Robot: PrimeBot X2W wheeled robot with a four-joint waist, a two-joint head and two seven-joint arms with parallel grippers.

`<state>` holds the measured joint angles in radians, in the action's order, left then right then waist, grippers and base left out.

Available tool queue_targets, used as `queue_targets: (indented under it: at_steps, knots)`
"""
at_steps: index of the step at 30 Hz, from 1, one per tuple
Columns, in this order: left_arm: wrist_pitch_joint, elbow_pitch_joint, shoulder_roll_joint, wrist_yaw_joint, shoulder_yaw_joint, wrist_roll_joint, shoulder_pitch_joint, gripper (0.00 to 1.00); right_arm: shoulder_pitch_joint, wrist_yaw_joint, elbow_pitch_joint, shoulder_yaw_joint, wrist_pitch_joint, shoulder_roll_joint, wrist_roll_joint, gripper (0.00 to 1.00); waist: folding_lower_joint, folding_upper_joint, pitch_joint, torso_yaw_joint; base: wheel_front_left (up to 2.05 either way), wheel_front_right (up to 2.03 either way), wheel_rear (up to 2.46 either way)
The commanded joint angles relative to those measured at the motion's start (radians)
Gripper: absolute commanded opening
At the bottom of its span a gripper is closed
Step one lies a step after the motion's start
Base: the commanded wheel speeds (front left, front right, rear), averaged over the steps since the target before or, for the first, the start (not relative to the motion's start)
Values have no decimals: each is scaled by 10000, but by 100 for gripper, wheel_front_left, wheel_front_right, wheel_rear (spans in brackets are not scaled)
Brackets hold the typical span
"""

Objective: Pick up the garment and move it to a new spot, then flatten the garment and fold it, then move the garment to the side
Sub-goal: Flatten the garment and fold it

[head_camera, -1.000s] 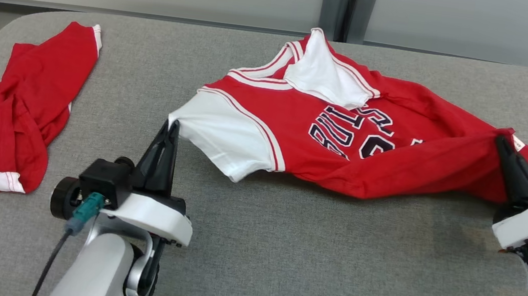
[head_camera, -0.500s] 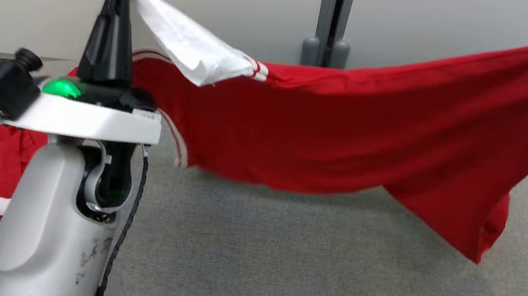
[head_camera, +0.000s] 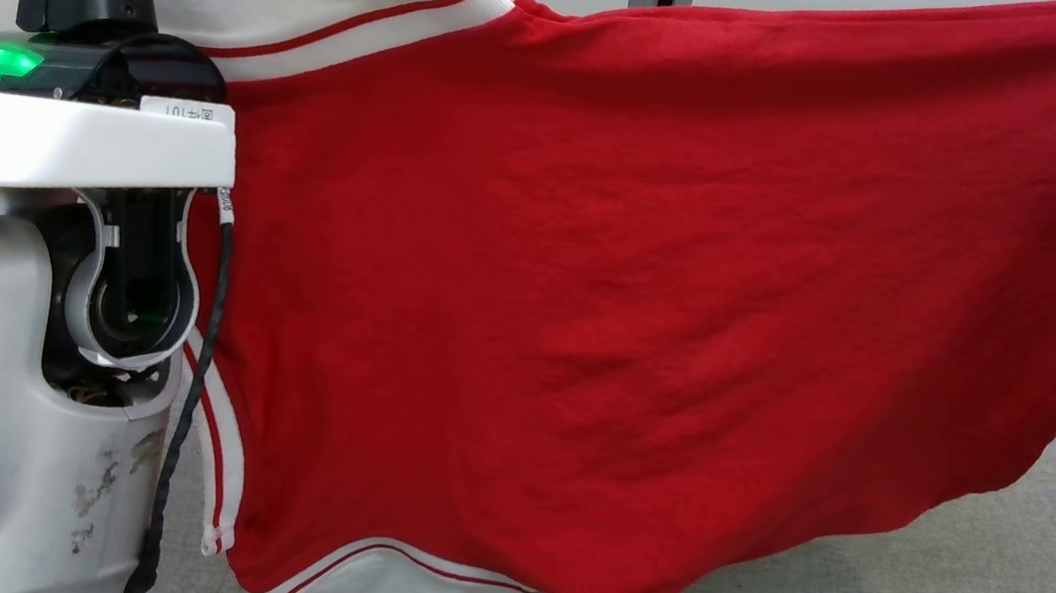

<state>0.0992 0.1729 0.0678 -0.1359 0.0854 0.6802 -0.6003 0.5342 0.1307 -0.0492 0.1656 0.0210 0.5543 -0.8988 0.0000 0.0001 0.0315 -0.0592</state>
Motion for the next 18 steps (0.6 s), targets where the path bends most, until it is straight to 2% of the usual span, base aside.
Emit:
queue_targets:
  at_steps: [1, 4, 9, 12, 14, 18]
  knots:
    - [-151, -55, 151, -86, 33, -121, -203, 0, 136, -1, 99, -5, -149, -5, 225, 0, 0, -1, -119, 25, 0, 0, 0]
    - [-324, -165, 287, -108, 102, -192, -408, 0, 309, 0, 261, 15, -332, -7, 416, 0, 0, -1, -324, 41, 0, 0, 0]
    - [-680, -894, 399, -94, 283, -363, -1622, 0, 1497, -1, 815, 160, -888, 261, 870, 0, 0, -1, -1491, 16, 0, 0, 0]
    - [-755, -1687, 461, -35, 364, -500, -2902, 0, 2815, 0, 1322, 358, -1072, 342, 1174, 0, 0, -1, -2523, 19, 0, 0, 0]
    - [-841, -2472, 711, -21, 407, -766, -3816, 0, 3902, 0, 1867, 534, -1112, 164, 1189, 0, 0, -1, -3156, 98, 0, 0, 0]
    - [-369, -4153, 773, -69, 280, -1120, -6029, 0, 6577, -1, 3237, 672, -561, -173, 1747, 0, 0, -1, -4432, 143, 0, 0, 0]
